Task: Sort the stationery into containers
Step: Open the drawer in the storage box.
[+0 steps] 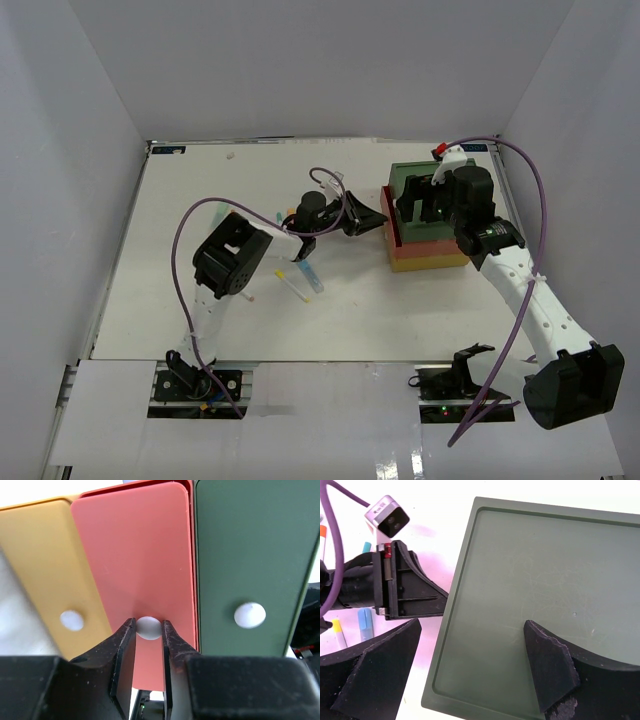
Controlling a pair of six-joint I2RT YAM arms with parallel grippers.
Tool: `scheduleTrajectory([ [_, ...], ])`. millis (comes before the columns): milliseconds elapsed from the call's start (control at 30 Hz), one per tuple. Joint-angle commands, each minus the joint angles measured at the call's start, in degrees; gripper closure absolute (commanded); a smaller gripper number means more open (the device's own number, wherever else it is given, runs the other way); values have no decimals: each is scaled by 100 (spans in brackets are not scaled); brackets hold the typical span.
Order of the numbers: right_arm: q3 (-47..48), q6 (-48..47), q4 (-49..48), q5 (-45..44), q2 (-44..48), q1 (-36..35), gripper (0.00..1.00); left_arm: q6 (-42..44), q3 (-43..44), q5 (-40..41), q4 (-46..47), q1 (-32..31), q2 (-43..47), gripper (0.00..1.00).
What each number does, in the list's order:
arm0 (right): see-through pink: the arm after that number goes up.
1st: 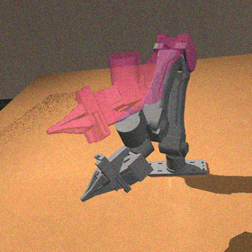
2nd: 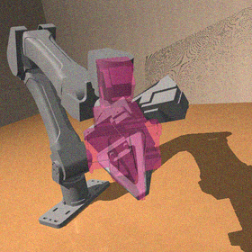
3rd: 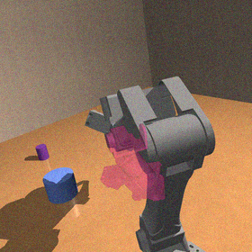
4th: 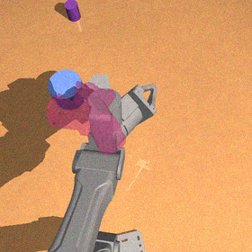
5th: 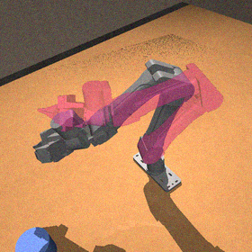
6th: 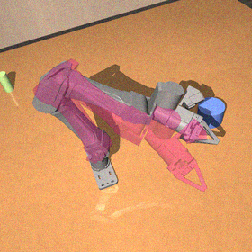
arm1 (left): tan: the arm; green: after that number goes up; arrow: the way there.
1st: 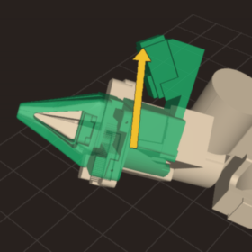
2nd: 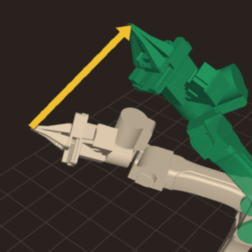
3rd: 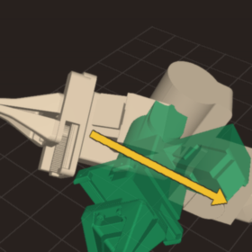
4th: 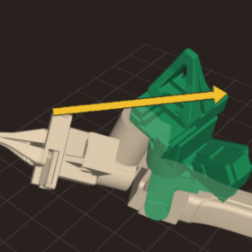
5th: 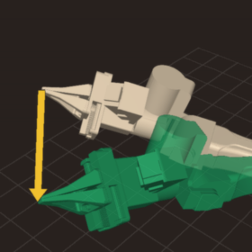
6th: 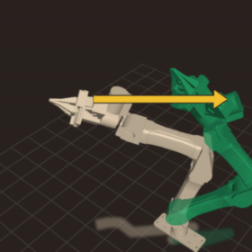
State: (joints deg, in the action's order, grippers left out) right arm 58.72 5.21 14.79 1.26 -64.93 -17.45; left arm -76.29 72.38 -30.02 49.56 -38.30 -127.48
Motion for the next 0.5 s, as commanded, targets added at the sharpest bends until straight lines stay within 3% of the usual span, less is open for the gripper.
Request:
scheduleTrajectory([
  [0,-115,103,95,-99,50,-21,10,123,-338,-259,-52,174,584,81],
  [467,-89,199,95,-293,-2,-30,10,466,-1314,-707,-552,543,1515,82],
])
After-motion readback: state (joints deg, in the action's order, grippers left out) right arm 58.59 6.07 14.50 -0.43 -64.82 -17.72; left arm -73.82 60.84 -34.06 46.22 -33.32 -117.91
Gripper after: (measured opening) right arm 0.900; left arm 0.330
